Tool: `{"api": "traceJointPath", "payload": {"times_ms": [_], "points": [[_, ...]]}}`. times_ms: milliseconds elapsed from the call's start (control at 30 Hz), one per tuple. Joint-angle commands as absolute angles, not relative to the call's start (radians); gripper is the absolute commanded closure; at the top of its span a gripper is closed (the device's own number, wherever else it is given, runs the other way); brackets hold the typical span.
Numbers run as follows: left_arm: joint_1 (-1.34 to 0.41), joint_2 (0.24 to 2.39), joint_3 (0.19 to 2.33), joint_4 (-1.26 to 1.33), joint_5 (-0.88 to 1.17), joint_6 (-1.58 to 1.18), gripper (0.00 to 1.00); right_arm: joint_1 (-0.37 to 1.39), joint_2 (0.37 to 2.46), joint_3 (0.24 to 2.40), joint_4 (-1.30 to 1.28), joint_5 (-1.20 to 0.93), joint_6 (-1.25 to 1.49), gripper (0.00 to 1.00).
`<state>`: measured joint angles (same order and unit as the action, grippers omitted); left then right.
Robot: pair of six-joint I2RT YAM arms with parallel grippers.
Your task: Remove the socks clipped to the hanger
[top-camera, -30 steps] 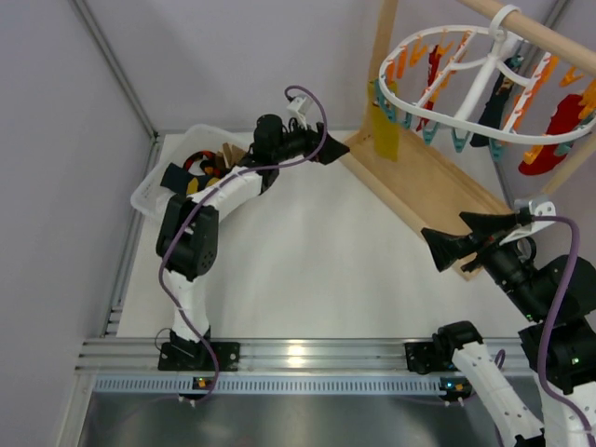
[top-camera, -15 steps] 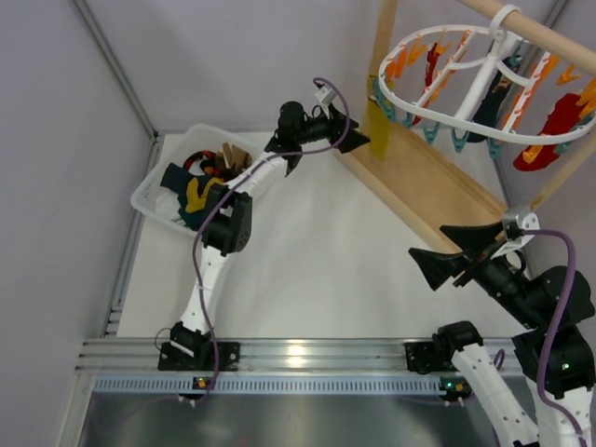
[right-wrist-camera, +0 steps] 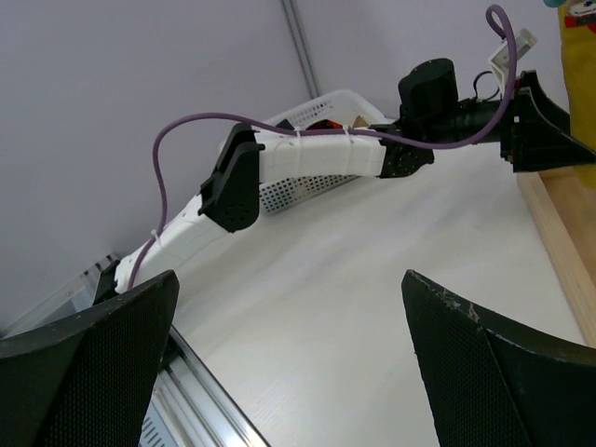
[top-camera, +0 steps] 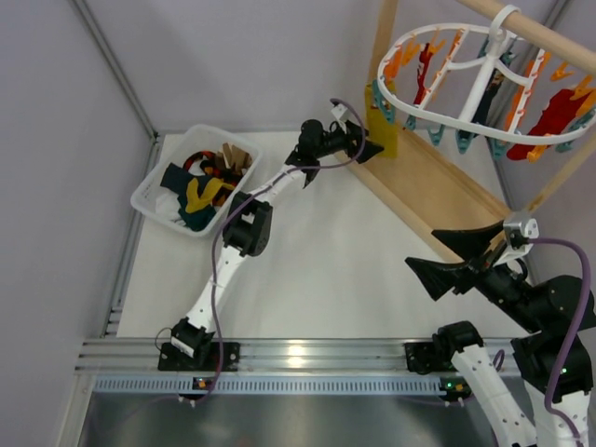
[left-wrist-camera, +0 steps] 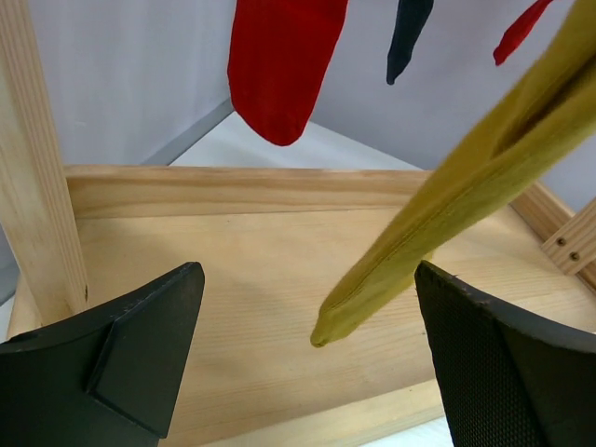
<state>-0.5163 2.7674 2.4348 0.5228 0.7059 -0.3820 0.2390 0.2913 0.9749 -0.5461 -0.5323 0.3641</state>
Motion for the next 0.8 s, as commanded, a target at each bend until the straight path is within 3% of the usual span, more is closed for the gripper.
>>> {"api": "traceJointPath", "payload": {"times_ms": [0, 133, 233, 267, 333, 367, 533, 767], "points": [[-0.549, 2.757, 2.473, 0.617, 0.695, -0.305, 0.02, 0.221, 0.305, 0.953, -0.476, -0.56, 0.379, 0.01], [-0.575, 2.744, 2.471, 0.626, 0.739, -0.322, 0.02, 0.221, 0.304, 0.925, -0.459, -0.551, 0.385, 0.01], [-0.589, 2.727, 2.456, 0.658, 0.727, -0.339, 0.18, 0.221, 0.308, 0.922, -0.457, -0.548, 0.379, 0.0], [-0.594, 2.721, 2.456, 0.657, 0.721, -0.337, 0.44, 0.221, 0.311, 0.923, -0.459, -0.549, 0.379, 0.0], [-0.598, 2.698, 2.436, 0.657, 0.686, -0.337, 0.74, 0.221, 0.311, 0.925, -0.459, -0.548, 0.38, 0.0], [-0.6, 2.686, 2.421, 0.658, 0.669, -0.342, 0.96, 0.221, 0.308, 0.923, -0.457, -0.546, 0.379, 0.01], [-0.603, 2.529, 2.2, 0.658, 0.533, -0.414, 1.0, 0.221, 0.295, 0.92, -0.457, -0.529, 0.385, 0.01], [-0.67, 2.2, 1.687, 0.657, 0.115, -0.457, 1.0, 0.219, 0.278, 0.986, -0.52, -0.477, 0.371, 0.01]]}}
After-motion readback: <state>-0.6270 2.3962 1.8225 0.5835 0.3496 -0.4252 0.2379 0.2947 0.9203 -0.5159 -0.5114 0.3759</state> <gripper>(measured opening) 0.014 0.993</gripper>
